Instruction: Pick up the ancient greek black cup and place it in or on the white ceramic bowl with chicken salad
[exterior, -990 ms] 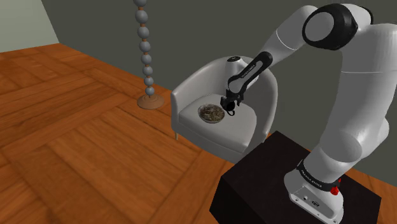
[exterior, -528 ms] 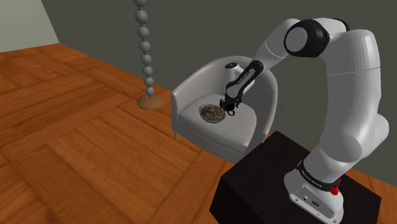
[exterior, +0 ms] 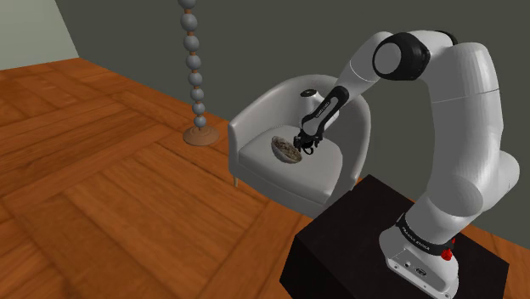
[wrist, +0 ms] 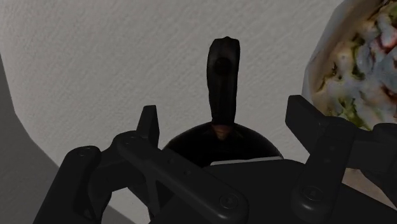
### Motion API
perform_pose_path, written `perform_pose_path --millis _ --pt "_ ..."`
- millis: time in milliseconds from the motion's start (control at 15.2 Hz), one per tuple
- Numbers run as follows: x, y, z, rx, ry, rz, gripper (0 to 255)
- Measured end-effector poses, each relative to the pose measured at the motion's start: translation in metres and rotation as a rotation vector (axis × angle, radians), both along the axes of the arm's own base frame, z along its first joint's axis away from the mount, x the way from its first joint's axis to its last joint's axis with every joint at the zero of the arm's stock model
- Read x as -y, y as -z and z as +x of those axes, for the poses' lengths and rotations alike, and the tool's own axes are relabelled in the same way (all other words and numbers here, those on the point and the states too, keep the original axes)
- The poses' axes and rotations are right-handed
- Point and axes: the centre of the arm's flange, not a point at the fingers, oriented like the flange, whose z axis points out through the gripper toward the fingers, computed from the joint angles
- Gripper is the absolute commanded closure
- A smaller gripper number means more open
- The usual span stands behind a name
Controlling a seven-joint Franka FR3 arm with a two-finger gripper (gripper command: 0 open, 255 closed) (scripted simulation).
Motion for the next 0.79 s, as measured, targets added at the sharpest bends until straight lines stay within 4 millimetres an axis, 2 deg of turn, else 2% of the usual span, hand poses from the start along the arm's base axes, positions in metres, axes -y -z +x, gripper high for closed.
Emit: perform_pose_path --millis 198,264,792 --pt "-0.0001 -0.0001 0.0 0.0 0.0 0.0 0" --pt "-0.0002 -0.0001 -0.0002 0.0 0.0 0.0 255" --pt "-0.0024 0.0003 0.0005 0.002 -0.003 0.001 255"
